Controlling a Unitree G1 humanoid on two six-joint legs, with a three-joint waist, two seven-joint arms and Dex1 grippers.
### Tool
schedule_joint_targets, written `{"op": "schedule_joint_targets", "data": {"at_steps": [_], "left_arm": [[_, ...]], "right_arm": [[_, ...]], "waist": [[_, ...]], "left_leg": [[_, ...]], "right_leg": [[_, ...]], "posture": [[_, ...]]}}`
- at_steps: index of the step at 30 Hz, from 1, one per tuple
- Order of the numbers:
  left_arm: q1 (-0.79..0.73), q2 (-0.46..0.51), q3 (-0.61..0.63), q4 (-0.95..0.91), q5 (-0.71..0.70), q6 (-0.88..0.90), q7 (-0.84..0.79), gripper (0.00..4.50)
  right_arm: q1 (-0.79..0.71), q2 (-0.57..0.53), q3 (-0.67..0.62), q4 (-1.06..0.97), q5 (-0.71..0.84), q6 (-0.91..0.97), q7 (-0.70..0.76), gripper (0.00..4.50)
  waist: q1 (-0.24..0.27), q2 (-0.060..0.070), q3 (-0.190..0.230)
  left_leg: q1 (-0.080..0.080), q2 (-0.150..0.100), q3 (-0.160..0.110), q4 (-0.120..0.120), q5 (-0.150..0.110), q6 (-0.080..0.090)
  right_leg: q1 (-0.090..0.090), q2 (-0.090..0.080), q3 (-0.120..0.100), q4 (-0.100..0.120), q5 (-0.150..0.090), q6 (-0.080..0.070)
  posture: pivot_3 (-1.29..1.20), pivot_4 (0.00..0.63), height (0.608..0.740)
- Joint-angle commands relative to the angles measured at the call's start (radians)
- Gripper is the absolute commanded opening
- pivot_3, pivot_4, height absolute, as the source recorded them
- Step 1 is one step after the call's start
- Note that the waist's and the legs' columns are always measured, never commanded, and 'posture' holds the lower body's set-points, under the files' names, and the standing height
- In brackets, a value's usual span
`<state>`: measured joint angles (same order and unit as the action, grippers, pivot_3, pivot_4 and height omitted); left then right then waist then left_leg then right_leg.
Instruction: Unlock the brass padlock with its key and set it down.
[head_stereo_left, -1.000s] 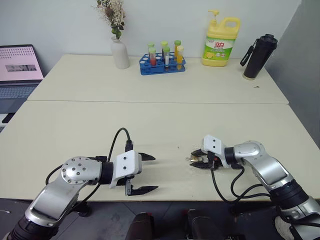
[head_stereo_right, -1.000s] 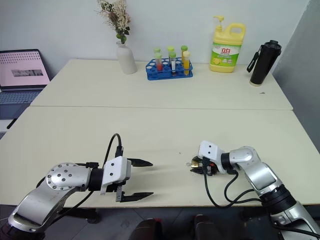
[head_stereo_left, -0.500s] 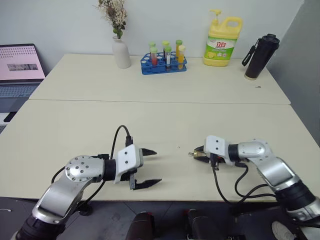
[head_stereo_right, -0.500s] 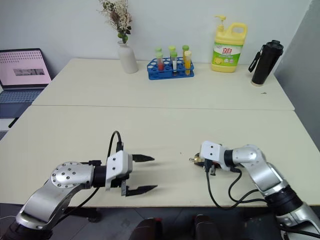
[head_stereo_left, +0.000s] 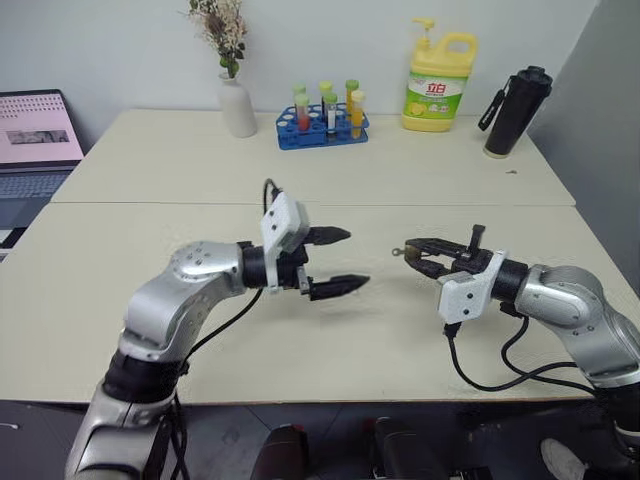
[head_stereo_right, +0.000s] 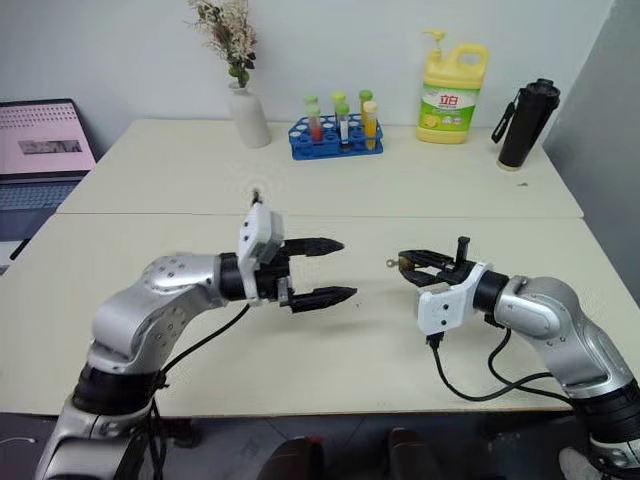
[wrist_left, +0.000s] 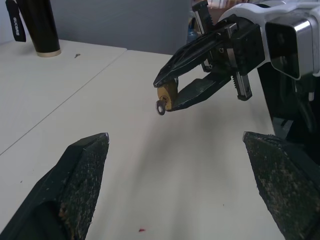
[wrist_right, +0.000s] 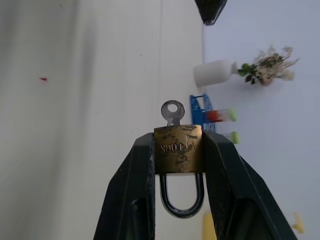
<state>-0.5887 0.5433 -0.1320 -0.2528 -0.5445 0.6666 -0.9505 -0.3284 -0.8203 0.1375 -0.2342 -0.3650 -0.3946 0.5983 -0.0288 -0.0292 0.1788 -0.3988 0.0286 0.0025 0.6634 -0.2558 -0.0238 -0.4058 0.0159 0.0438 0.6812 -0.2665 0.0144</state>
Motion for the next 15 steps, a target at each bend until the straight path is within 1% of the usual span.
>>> {"op": "schedule_joint_targets", "data": {"at_steps": [1,5,11,15], "left_arm": [[-0.078,-0.025,-0.012,0.068,0.007,-0.005,-0.016,4.5],[-0.132,-0.05,-0.018,0.126,-0.002,0.01,-0.033,4.5],[-0.165,-0.061,-0.024,0.158,-0.011,0.033,-0.073,4.5],[-0.187,-0.072,-0.052,0.186,0.0,0.036,-0.108,4.5]], "right_arm": [[-0.019,0.01,-0.037,0.001,-0.034,-0.071,-0.07,0.92],[-0.025,0.019,-0.037,0.002,-0.037,-0.106,-0.09,0.92],[-0.029,0.017,-0.035,0.003,-0.022,-0.162,-0.095,0.92],[-0.054,0.022,-0.037,0.015,-0.011,-0.182,-0.092,0.92]], "waist": [[0.0,0.0,0.0],[-0.001,0.0,0.0],[0.0,0.0,0.0],[0.0,0.0,0.0]], "left_leg": [[0.0,0.0,0.0,0.0,0.0,0.0],[-0.001,0.0,-0.001,0.0,0.0,0.0],[0.0,0.0,-0.001,0.0,0.0,0.0],[0.0,0.0,-0.001,0.0,0.0,0.0]], "right_leg": [[0.0,0.0,0.0,0.0,0.0,0.0],[0.0,0.0,0.001,0.0,0.0,-0.001],[0.0,0.0,0.002,0.0,0.0,-0.001],[0.0,0.0,0.001,0.0,0.0,-0.001]], "posture": [[0.0,0.15,0.74],[0.0,0.15,0.74],[0.0,0.15,0.74],[0.0,0.15,0.74]]}}
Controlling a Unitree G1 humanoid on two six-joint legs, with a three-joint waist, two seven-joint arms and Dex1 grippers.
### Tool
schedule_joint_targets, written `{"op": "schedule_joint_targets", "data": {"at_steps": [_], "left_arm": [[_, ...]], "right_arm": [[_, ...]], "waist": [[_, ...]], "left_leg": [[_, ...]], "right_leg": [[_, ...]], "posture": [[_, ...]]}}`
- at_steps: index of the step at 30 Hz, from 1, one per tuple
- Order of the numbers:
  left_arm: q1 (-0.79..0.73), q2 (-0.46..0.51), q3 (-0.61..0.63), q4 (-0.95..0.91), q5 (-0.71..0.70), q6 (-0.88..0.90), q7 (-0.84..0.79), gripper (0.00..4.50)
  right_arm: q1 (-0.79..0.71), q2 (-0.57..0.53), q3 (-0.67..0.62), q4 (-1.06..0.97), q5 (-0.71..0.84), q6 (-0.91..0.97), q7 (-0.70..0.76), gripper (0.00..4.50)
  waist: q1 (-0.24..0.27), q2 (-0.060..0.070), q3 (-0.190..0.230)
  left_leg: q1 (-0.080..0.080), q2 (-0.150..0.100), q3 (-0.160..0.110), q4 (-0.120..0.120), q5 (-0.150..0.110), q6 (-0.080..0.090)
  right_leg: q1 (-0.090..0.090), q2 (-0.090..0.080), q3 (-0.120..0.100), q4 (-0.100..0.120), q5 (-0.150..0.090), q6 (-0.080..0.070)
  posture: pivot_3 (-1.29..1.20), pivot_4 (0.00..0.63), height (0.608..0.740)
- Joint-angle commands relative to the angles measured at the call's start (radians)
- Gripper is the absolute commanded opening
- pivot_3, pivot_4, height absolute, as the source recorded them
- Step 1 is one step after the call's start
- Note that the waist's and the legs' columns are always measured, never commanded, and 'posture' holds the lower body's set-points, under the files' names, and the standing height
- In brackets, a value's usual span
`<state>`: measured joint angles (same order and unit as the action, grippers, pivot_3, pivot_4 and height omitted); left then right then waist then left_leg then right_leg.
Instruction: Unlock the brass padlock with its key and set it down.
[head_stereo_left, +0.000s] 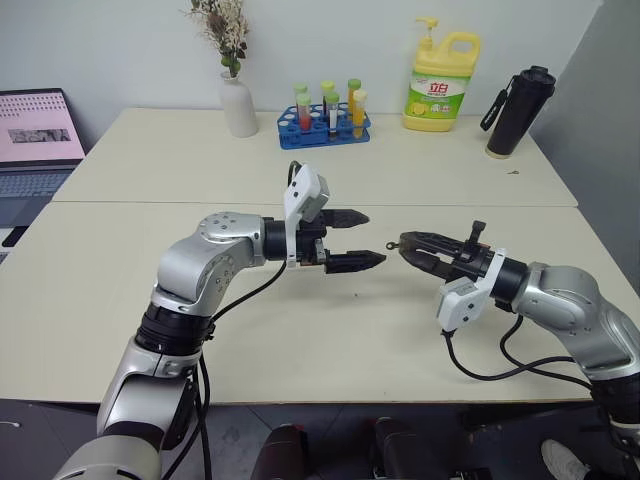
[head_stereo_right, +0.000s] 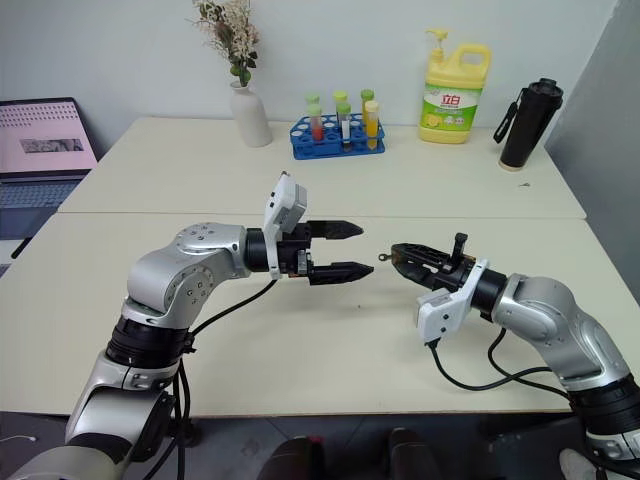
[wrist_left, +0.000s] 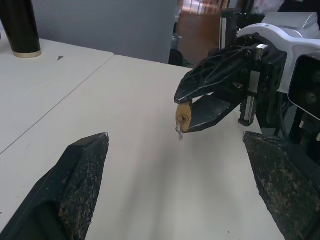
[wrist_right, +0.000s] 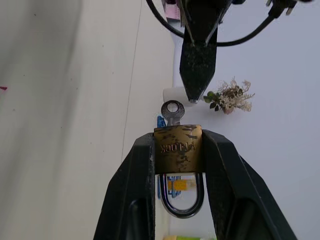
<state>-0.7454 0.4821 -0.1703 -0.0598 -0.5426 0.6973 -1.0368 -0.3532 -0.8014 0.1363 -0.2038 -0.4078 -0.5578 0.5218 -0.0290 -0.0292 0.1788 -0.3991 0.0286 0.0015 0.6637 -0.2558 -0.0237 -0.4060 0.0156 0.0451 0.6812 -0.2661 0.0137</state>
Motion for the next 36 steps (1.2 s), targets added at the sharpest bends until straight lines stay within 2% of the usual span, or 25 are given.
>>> {"op": "schedule_joint_targets", "data": {"at_steps": [1,2,5,13,17,26,33,36], "left_arm": [[-0.032,-0.012,-0.016,-0.005,-0.002,0.008,-0.024,4.5],[-0.032,-0.022,-0.015,-0.007,-0.006,0.016,-0.016,4.5],[-0.03,-0.036,-0.021,-0.013,-0.002,0.014,-0.014,3.92],[-0.046,-0.046,-0.013,0.009,0.004,0.012,-0.018,1.2],[-0.045,-0.049,-0.015,0.01,0.009,0.007,-0.017,0.0],[-0.046,-0.072,-0.018,0.02,0.036,-0.022,-0.009,0.0],[-0.025,-0.078,-0.042,0.003,0.104,-0.157,-0.053,0.0],[-0.002,-0.067,-0.072,-0.012,0.17,-0.301,-0.09,0.0]], "right_arm": [[-0.03,0.005,-0.035,-0.014,0.034,-0.022,-0.015,0.92],[-0.032,0.008,-0.032,-0.013,0.039,-0.024,-0.014,0.92],[-0.033,0.014,-0.028,-0.011,0.04,-0.024,-0.011,0.92],[-0.028,0.027,-0.025,-0.018,0.053,-0.018,0.0,0.92],[-0.025,0.029,-0.026,-0.022,0.055,-0.015,0.001,0.92],[-0.015,0.03,-0.017,-0.031,0.067,-0.009,0.016,0.92],[-0.014,0.032,-0.01,-0.035,0.079,0.001,0.031,0.92],[-0.007,0.032,-0.009,-0.038,0.087,0.005,0.038,0.92]], "waist": [[0.0,0.0,0.0],[0.0,0.0,0.0],[0.0,0.0,0.0],[0.0,0.0,0.0],[0.0,0.0,0.0],[0.0,0.0,0.0],[0.0,0.0,0.0],[0.0,0.0,0.0]], "left_leg": [[0.0,0.0,0.0,0.0,0.0,0.0],[0.0,0.0,0.0,0.0,0.0,0.0],[0.0,0.0,0.0,0.0,0.0,0.0],[0.0,0.0,0.0,0.0,0.0,0.0],[0.0,0.0,0.0,0.0,0.0,0.0],[0.0,0.0,0.0,0.0,0.0,0.0],[0.0,0.0,0.0,0.0,0.0,0.0],[0.0,0.0,0.0,0.0,0.0,0.0]], "right_leg": [[0.0,0.0,0.0,0.0,0.0,0.0],[0.0,0.0,0.0,0.0,0.0,0.0],[0.0,0.0,0.001,0.0,0.001,-0.001],[0.0,0.0,0.001,0.0,0.001,-0.001],[0.0,0.0,0.001,0.0,0.001,-0.001],[0.0,0.0,0.001,0.0,0.001,-0.001],[0.0,0.0,0.001,0.0,0.001,-0.002],[0.0,0.0,0.001,0.0,0.001,-0.002]], "posture": [[0.0,0.15,0.74],[0.0,0.15,0.74],[0.0,0.15,0.74],[0.0,0.15,0.74],[0.0,0.15,0.74],[0.0,0.15,0.74],[0.0,0.15,0.74],[0.0,0.15,0.74]]}}
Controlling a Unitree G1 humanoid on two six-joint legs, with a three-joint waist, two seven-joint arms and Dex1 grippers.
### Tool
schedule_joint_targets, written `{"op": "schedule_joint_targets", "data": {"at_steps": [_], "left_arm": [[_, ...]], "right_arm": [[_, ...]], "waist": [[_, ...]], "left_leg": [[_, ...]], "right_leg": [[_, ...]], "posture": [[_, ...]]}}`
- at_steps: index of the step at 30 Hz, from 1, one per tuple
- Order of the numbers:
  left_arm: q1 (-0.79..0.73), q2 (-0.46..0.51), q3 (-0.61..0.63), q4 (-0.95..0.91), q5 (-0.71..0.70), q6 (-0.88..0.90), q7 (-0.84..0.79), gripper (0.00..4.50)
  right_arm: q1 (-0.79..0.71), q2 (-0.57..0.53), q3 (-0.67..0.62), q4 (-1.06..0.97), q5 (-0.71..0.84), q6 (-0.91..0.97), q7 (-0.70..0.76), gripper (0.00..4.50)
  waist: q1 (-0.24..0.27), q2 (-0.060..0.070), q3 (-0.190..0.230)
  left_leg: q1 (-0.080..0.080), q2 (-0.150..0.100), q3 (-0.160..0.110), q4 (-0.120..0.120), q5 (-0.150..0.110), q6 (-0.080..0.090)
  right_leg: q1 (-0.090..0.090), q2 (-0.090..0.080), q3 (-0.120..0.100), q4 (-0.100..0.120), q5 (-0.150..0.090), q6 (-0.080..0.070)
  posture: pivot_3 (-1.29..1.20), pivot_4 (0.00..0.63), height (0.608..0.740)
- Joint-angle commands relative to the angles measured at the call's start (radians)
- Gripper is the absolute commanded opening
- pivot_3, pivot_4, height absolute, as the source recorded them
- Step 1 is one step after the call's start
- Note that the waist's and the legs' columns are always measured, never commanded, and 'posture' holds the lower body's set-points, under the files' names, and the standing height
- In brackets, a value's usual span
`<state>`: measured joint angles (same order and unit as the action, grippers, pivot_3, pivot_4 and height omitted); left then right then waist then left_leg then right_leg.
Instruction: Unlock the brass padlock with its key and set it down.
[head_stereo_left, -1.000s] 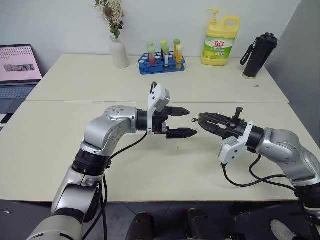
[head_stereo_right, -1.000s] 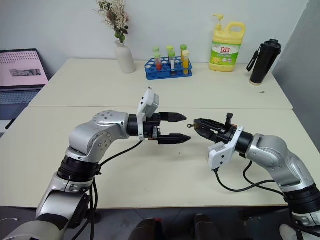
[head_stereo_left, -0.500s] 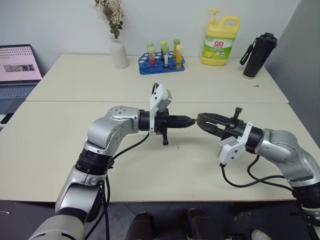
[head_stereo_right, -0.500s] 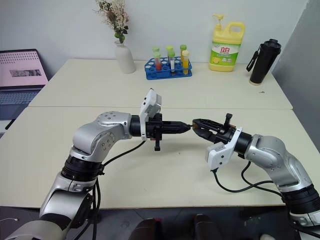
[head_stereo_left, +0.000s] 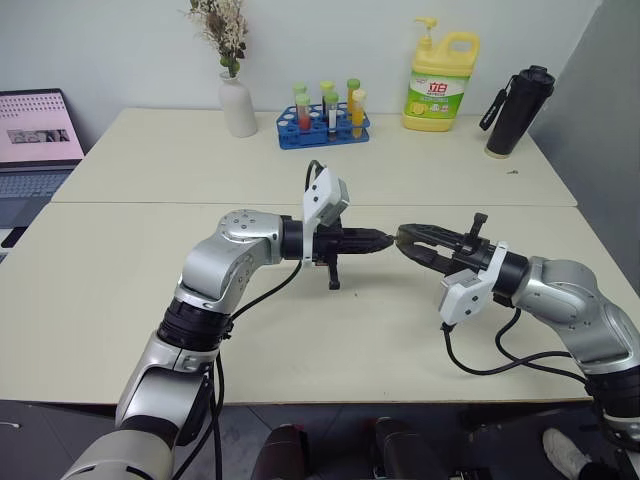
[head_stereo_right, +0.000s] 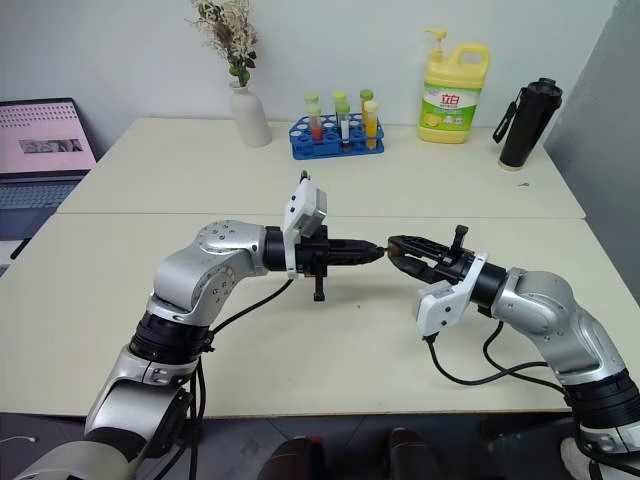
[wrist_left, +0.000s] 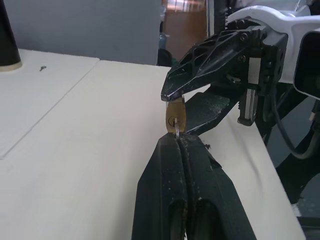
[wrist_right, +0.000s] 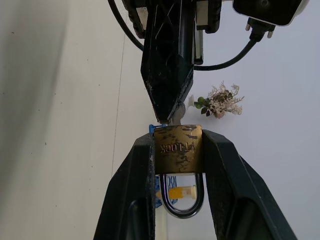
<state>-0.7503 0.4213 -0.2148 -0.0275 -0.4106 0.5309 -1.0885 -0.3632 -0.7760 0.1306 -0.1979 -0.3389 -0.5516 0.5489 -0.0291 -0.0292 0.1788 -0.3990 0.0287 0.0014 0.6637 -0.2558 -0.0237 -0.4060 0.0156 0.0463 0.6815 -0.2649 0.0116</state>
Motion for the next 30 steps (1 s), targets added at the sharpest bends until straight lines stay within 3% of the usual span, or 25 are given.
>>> {"op": "schedule_joint_targets", "data": {"at_steps": [1,14,30], "left_arm": [[0.006,-0.007,-0.029,-0.042,0.05,-0.166,-0.042,0.0],[0.006,-0.011,-0.063,0.06,0.243,-0.612,-0.077,0.0],[0.003,-0.045,-0.054,0.13,0.284,-0.752,-0.038,0.0]], "right_arm": [[0.003,0.008,-0.003,-0.045,0.019,0.0,0.012,0.92],[0.001,0.024,-0.004,-0.039,0.031,0.017,0.026,0.92],[0.0,0.032,-0.002,-0.037,0.03,0.023,0.025,0.92]], "waist": [[0.0,0.0,0.0],[0.001,0.0,0.0],[0.001,0.0,0.0]], "left_leg": [[0.0,0.0,0.0,0.0,0.0,0.0],[0.0,0.0,0.001,0.0,0.0,0.0],[0.0,0.0,0.001,0.0,0.0,0.0]], "right_leg": [[0.0,0.0,0.0,0.0,0.0,0.0],[0.0,0.0,0.0,0.0,0.0,0.0],[0.0,0.0,-0.001,0.0,0.0,0.0]], "posture": [[0.0,0.15,0.74],[0.0,0.15,0.74],[0.0,0.15,0.74]]}}
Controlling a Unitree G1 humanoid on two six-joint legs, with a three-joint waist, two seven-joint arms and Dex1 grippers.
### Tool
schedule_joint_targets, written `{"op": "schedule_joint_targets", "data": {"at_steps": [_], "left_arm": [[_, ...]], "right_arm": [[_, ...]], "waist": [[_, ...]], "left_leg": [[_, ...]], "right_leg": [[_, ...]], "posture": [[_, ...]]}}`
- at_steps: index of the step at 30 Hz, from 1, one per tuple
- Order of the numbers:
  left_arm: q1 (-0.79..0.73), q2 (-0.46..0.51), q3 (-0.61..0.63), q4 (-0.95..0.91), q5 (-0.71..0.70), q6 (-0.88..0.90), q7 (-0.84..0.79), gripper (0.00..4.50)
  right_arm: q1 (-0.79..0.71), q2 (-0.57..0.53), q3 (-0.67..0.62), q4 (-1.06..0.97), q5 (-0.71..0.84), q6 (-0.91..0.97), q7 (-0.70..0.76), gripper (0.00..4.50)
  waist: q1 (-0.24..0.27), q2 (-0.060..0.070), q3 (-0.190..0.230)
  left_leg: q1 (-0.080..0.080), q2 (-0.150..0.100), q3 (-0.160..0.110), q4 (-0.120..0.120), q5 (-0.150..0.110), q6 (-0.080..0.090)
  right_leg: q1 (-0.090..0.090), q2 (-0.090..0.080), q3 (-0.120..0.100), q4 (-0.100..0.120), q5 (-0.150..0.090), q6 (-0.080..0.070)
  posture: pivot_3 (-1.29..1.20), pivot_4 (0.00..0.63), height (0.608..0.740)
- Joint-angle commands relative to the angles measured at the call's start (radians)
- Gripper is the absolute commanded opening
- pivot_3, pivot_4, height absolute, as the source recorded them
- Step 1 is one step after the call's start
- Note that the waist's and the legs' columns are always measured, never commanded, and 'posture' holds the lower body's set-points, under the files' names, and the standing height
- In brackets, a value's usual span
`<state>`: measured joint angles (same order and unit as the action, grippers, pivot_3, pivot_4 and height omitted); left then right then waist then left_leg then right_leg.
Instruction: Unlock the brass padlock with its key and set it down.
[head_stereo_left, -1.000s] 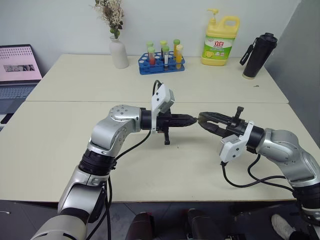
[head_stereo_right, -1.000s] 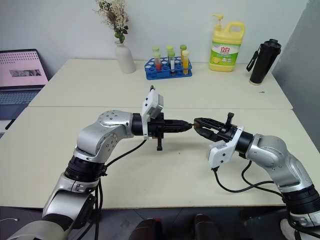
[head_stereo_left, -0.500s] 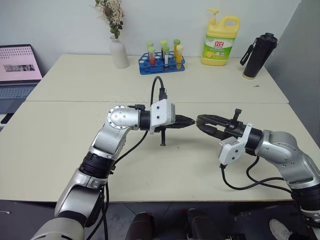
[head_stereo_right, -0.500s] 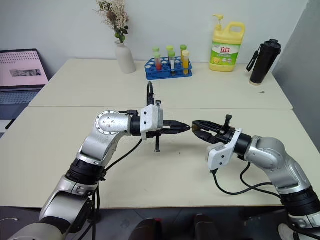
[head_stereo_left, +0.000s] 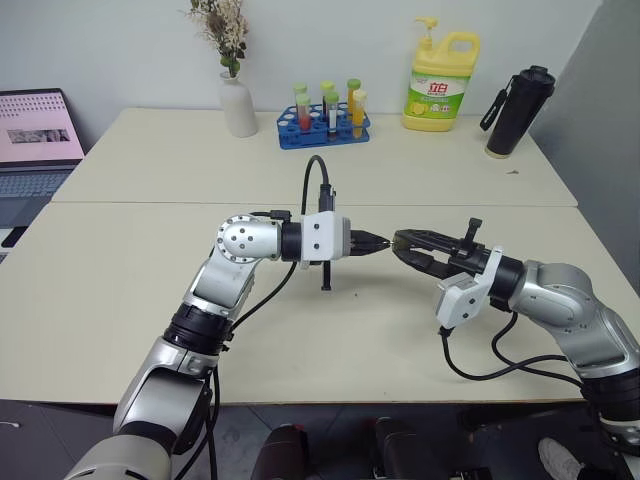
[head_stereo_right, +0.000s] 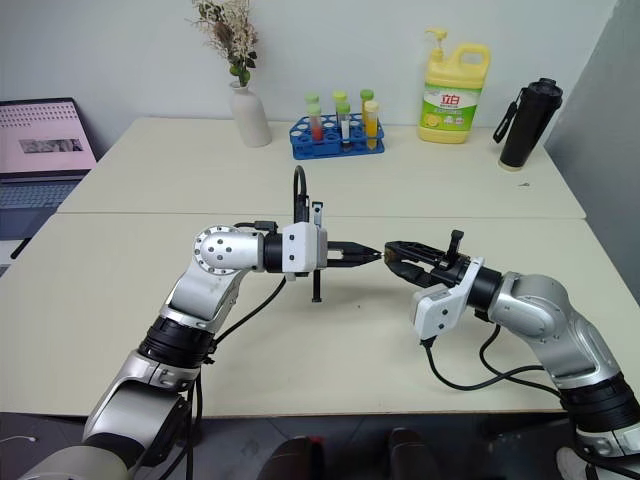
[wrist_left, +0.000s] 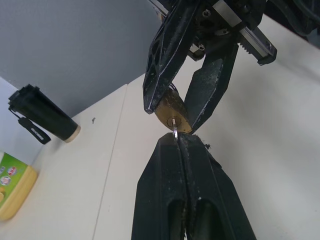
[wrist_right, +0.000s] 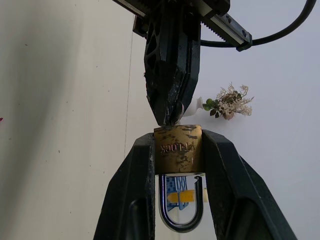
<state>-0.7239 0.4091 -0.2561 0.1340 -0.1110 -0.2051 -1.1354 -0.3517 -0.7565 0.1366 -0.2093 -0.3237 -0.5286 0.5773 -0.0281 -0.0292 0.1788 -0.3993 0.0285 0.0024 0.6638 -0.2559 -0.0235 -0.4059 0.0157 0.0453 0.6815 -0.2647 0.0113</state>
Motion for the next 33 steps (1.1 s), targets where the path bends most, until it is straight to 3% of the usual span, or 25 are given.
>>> {"op": "schedule_joint_targets", "data": {"at_steps": [1,7,9,16,22,26,33], "left_arm": [[-0.023,-0.032,-0.017,-0.033,-0.008,-0.003,0.014,0.0],[-0.021,-0.039,-0.001,-0.051,-0.05,0.161,0.026,0.0],[-0.031,-0.036,0.01,-0.054,-0.07,0.219,0.017,0.38],[-0.071,-0.017,0.048,-0.076,-0.178,0.508,0.006,2.47],[-0.074,-0.01,0.121,-0.219,-0.413,0.985,0.068,4.3],[-0.083,-0.016,0.141,-0.25,-0.466,1.072,0.102,4.31],[-0.077,-0.014,0.094,-0.239,-0.428,1.059,0.138,4.31]], "right_arm": [[-0.011,0.013,-0.009,-0.026,0.015,0.0,-0.003,0.92],[-0.011,0.012,-0.01,-0.025,0.016,0.002,-0.002,0.92],[-0.011,0.012,-0.011,-0.026,0.017,0.003,0.0,0.92],[-0.012,0.014,-0.016,-0.026,0.024,0.01,0.008,0.92],[-0.015,0.018,-0.018,-0.03,0.032,0.02,0.014,0.92],[-0.025,0.023,-0.013,-0.029,0.032,0.021,0.017,0.92],[-0.033,0.033,-0.006,-0.03,0.033,0.005,0.016,0.92]], "waist": [[0.0,0.0,0.0],[0.0,0.0,0.0],[0.0,0.0,0.0],[-0.001,0.0,0.0],[-0.001,0.0,0.0],[-0.001,0.0,0.0],[-0.001,0.0,0.0]], "left_leg": [[0.0,0.0,0.0,0.0,0.0,0.0],[0.0,0.0,0.0,0.0,0.0,0.0],[0.0,0.0,0.0,0.0,0.0,0.0],[0.0,0.0,-0.001,0.0,0.0,0.0],[0.0,0.001,-0.002,0.0,0.0,0.0],[0.0,0.0,-0.003,0.0,0.0,0.0],[0.0,0.0,-0.003,0.0,0.0,0.0]], "right_leg": [[0.0,0.0,0.0,0.0,0.0,0.0],[0.0,0.0,-0.001,0.0,0.0,0.0],[0.0,0.0,-0.001,0.0,0.0,0.0],[0.0,0.0,-0.001,0.0,-0.001,0.001],[0.0,0.0,-0.001,0.0,-0.001,0.001],[0.0,0.0,-0.001,0.001,-0.001,0.002],[0.0,0.0,0.0,0.001,0.0,0.001]], "posture": [[0.0,0.15,0.74],[0.0,0.15,0.74],[0.0,0.15,0.74],[0.0,0.15,0.74],[0.0,0.15,0.74],[0.0,0.15,0.74],[0.0,0.15,0.74]]}}
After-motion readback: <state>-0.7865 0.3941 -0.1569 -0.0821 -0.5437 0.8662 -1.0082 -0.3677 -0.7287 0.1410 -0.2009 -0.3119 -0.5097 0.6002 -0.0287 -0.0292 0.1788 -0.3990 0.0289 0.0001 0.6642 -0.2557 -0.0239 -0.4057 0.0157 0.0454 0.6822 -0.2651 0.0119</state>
